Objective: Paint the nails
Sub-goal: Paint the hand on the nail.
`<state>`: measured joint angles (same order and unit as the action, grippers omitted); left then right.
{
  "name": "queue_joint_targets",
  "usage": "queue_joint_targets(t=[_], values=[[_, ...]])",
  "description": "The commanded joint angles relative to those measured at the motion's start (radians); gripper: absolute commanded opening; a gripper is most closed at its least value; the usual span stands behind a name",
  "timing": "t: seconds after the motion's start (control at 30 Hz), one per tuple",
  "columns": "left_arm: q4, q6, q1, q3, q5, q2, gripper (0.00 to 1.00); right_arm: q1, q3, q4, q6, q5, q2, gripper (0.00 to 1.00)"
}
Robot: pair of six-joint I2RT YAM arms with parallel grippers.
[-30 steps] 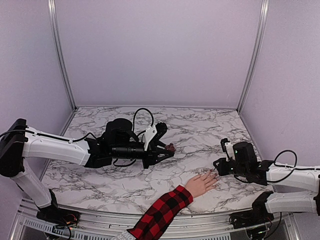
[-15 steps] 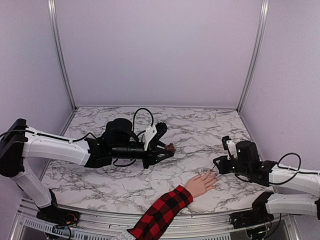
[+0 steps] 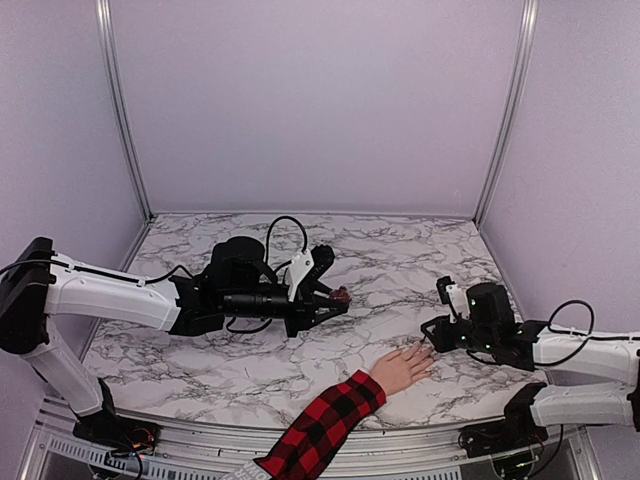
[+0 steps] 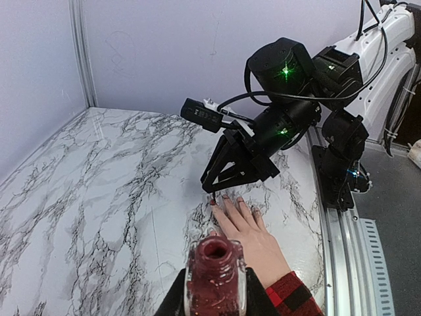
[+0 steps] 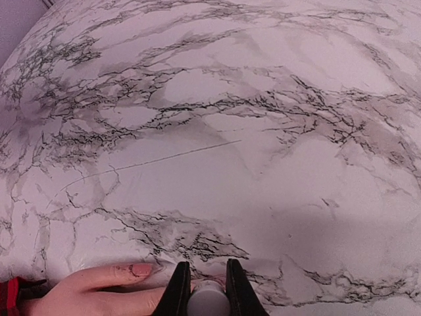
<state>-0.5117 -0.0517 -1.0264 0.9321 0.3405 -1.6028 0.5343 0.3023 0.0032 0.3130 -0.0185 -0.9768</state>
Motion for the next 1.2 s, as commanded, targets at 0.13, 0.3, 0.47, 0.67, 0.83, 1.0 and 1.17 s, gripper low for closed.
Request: queue_joint_targets(t=[0.13, 0.3, 0.47, 0.67, 0.83, 1.0, 1.17], values=[[-0.037, -0.001, 0.006, 0.03, 0.01, -0.008, 0.0, -0.005, 0.038, 0.011, 0.004, 0.014, -0.034, 0.0], [-0.037, -0.002, 0.006, 0.03, 0.01, -0.008, 0.0, -0.005, 0.048, 0.0, 0.014, 0.064, -0.054, 0.0], [-0.037, -0.001, 0.006, 0.026, 0.009, -0.006, 0.0, -0.005, 0.051, 0.0, 0.026, 0.094, -0.053, 0.0], [-0.037, 0.0, 0.006, 0.028, 0.011, -0.009, 0.0, -0.006, 0.052, 0.0, 0.04, 0.122, -0.051, 0.0], [-0.037, -0.001, 0.006, 0.028, 0.012, -0.008, 0.0, -0.005, 0.053, -0.029, 0.051, 0.143, -0.051, 0.0], [-0.037, -0.001, 0.006, 0.025, 0.01, -0.006, 0.0, -0.005, 0.054, -0.036, 0.052, 0.144, -0.044, 0.0], [-0.037, -0.001, 0.006, 0.022, 0.01, -0.005, 0.0, -0.005, 0.031, -0.033, 0.033, 0.118, 0.031, 0.0]])
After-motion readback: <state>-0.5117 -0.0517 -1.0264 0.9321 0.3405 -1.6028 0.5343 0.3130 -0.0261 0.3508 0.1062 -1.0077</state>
